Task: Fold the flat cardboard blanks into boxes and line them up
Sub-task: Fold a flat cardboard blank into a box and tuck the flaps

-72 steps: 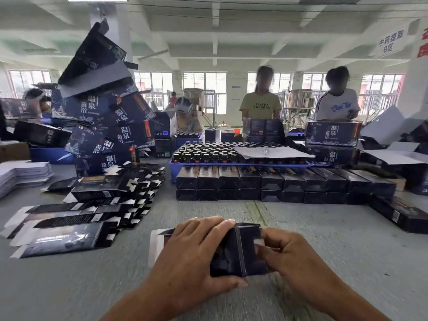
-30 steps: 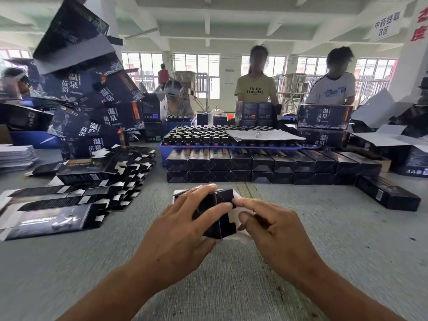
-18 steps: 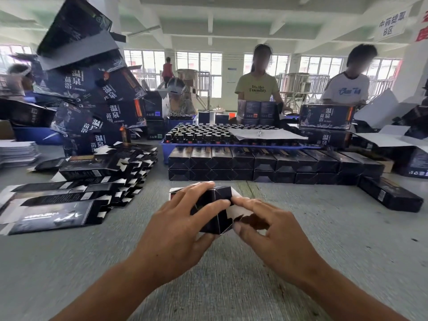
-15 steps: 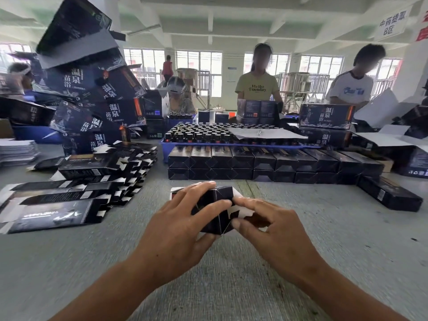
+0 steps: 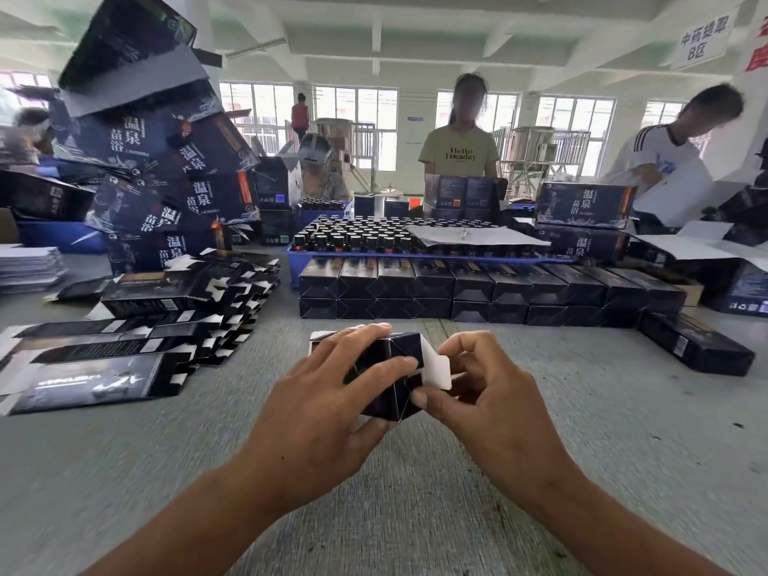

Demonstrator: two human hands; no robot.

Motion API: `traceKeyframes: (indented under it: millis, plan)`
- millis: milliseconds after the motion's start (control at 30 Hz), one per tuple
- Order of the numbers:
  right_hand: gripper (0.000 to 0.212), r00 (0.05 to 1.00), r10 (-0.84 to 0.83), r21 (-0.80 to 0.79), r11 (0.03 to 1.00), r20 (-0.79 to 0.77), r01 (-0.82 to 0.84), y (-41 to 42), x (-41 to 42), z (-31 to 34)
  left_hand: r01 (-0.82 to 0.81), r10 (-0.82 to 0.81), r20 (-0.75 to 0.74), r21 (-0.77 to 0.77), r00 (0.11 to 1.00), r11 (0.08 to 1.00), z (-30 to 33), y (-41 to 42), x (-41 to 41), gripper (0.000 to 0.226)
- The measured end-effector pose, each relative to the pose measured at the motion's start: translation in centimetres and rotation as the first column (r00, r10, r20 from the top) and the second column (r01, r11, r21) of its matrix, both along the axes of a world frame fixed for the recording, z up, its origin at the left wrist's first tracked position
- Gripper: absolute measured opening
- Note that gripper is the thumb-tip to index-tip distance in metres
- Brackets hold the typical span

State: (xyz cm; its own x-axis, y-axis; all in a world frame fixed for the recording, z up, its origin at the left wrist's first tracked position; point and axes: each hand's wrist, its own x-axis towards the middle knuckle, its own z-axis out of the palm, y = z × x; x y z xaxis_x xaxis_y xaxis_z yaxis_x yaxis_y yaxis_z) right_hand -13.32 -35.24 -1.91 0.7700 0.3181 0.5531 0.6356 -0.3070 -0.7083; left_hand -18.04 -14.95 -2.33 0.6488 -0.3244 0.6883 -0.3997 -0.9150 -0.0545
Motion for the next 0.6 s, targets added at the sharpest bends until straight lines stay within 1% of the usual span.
traceKeyframes:
  millis: [67, 200, 267, 400, 533, 600]
  plan:
    - [0.039, 1.0, 0.02, -0.016, 1.0, 0.004, -0.019, -0.05, -0.14, 0.1, 0.003, -0.003, 0.007, -0.001, 1.0, 1.0, -0.06, -0.01, 0.02, 0.06]
    - [0.048, 0.997, 0.067, -0.06, 0.996, 0.026, -0.065, -0.01, -0.53, 0.43, 0.007, -0.006, 0.021, -0.045, 1.0, 0.999, -0.02, 0.06, 0.07, 0.06]
    - [0.044, 0.996, 0.087, -0.035, 0.996, -0.001, -0.087, 0.03, -0.55, 0.55, 0.004, -0.002, 0.025, -0.059, 1.0, 0.998, 0.0, 0.08, 0.05, 0.065]
    - [0.021, 0.995, 0.085, 0.02, 0.996, -0.048, -0.084, 0.05, -0.46, 0.45, 0.013, -0.013, 0.01, -0.072, 1.0, 0.997, -0.07, -0.17, -0.07, 0.086]
    - [0.019, 0.993, 0.055, 0.052, 0.997, -0.102, -0.05, 0.11, -0.23, 0.36, -0.004, 0.003, -0.011, -0.068, 1.0, 0.998, -0.21, -0.55, -0.12, 0.099]
    - [0.017, 0.99, 0.062, 0.05, 0.997, -0.126, -0.056, 0.13, -0.1, 0.3, -0.005, 0.004, -0.008, -0.067, 1.0, 0.998, -0.26, -0.63, -0.04, 0.099]
